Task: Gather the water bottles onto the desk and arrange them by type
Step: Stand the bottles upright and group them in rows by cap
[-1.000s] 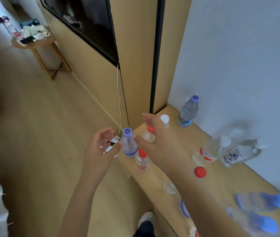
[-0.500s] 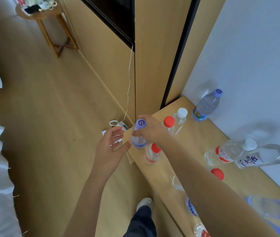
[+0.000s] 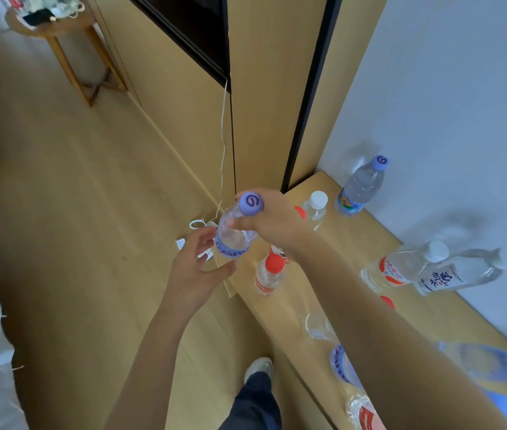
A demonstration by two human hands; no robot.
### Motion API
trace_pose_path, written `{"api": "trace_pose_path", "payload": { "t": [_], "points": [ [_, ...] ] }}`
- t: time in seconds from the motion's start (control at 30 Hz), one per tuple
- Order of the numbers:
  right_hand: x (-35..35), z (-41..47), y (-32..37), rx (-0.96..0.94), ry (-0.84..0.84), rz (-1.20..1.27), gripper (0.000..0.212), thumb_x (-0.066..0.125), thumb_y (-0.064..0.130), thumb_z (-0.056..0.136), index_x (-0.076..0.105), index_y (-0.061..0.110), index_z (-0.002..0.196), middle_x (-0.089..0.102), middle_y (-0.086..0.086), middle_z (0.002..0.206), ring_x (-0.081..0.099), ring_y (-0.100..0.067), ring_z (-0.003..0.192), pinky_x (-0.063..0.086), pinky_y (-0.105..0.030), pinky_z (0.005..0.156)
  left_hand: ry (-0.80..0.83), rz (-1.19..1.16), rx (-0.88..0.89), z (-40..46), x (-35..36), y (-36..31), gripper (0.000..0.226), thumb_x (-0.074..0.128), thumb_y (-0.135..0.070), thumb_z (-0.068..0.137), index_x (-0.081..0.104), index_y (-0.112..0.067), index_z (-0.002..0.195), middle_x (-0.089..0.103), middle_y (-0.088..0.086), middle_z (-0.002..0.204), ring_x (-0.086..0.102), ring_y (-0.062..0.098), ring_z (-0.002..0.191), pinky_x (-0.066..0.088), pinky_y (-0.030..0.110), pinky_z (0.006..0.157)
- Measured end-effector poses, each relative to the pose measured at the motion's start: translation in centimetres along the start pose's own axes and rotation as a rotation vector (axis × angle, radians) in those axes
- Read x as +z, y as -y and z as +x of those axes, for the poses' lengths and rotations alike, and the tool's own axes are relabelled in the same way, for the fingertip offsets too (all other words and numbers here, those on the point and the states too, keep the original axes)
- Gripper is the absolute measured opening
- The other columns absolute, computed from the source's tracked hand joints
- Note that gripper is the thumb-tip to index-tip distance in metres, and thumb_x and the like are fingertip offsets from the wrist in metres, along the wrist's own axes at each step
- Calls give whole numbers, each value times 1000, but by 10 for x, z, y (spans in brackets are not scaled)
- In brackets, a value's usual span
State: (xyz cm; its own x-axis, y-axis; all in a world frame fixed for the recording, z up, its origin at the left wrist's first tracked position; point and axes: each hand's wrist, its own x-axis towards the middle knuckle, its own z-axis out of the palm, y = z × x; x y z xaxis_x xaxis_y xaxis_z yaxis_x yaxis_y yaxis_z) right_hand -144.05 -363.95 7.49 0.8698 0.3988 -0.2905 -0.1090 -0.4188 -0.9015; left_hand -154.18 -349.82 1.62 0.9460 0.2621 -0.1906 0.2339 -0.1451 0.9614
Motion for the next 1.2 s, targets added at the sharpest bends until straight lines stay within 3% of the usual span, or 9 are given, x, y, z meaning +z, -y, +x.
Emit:
{"api": "trace_pose_path", "payload": {
  "t": [0.17, 0.23, 0.33, 0.53, 0.67, 0.8, 0.9, 1.0, 1.2],
  "points": [
    [-48, -39, 46, -126, -35, 127, 24, 81, 8, 78, 69, -2, 96, 66, 15, 66, 58, 3, 60, 47, -11, 54, 59, 56, 187, 9, 8, -29, 80, 92, -8, 64, 52, -26, 131, 61, -17, 124, 58, -9, 111, 42, 2, 83],
    [-68, -56, 63, -172, -51, 146, 16, 80, 10, 79, 73, 3, 91, 71, 10, 71, 64, 1, 66, 52, -14, 62, 92, 41, 256, 8, 21, -50, 83, 97, -14, 57, 52, -33, 124, 65, -20, 117, 62, -5, 107, 46, 6, 81],
    [-93, -81, 82, -193, -150, 111, 17, 79, 23, 81, 76, 9, 90, 75, -5, 85, 67, -8, 75, 55, -27, 79, 121, -21, 351, 0, 49, -78, 82, 95, -17, 56, 52, -20, 126, 68, -7, 113, 67, 11, 106, 54, 22, 84],
    [-129, -126, 91, -239, -495, 116, 41, 76, 44, 81, 73, 3, 79, 68, -16, 75, 62, -9, 61, 48, -14, 58, 370, -173, 315, -32, 95, -123, 59, 89, -3, 67, 59, -16, 116, 72, 2, 88, 67, 13, 66, 51, 21, 49],
    [-150, -152, 83, -257, -486, 334, 47, 73, 39, 86, 69, -6, 97, 75, -16, 90, 73, -31, 86, 61, -31, 73, 598, -233, 298, -51, 118, -148, 59, 92, -8, 54, 62, -22, 102, 74, -10, 81, 70, 4, 71, 54, 17, 56],
    [-171, -175, 69, -285, -352, 509, 41, 60, 42, 93, 69, 4, 106, 75, -14, 105, 72, -29, 101, 59, -37, 87, 768, -236, 225, -66, 132, -159, 57, 88, -12, 54, 64, -16, 105, 75, -6, 85, 72, 8, 78, 56, 20, 62],
    [-181, -190, 59, -330, -221, 709, 45, 48, 46, 96, 70, 8, 104, 72, -15, 111, 69, -31, 106, 57, -41, 91, 889, -276, 160, -77, 142, -165, 56, 85, -21, 52, 70, -17, 105, 75, 8, 96, 73, 23, 88, 61, 38, 74],
    [-188, -204, 48, -385, -149, 841, 47, 43, 46, 96, 73, 11, 95, 73, -15, 107, 70, -32, 99, 57, -43, 88, 996, -285, 134, -86, 154, -169, 59, 82, -25, 52, 67, -15, 109, 74, 8, 99, 71, 26, 95, 59, 36, 78],
    [-200, -240, 39, -297, -525, 721, 28, 60, 33, 93, 67, 9, 80, 69, -12, 79, 70, -29, 72, 58, -36, 70, 1012, -298, 119, -111, 187, -170, 58, 85, -25, 54, 66, -15, 109, 75, 3, 96, 72, 18, 89, 59, 30, 75]
  ]
}}
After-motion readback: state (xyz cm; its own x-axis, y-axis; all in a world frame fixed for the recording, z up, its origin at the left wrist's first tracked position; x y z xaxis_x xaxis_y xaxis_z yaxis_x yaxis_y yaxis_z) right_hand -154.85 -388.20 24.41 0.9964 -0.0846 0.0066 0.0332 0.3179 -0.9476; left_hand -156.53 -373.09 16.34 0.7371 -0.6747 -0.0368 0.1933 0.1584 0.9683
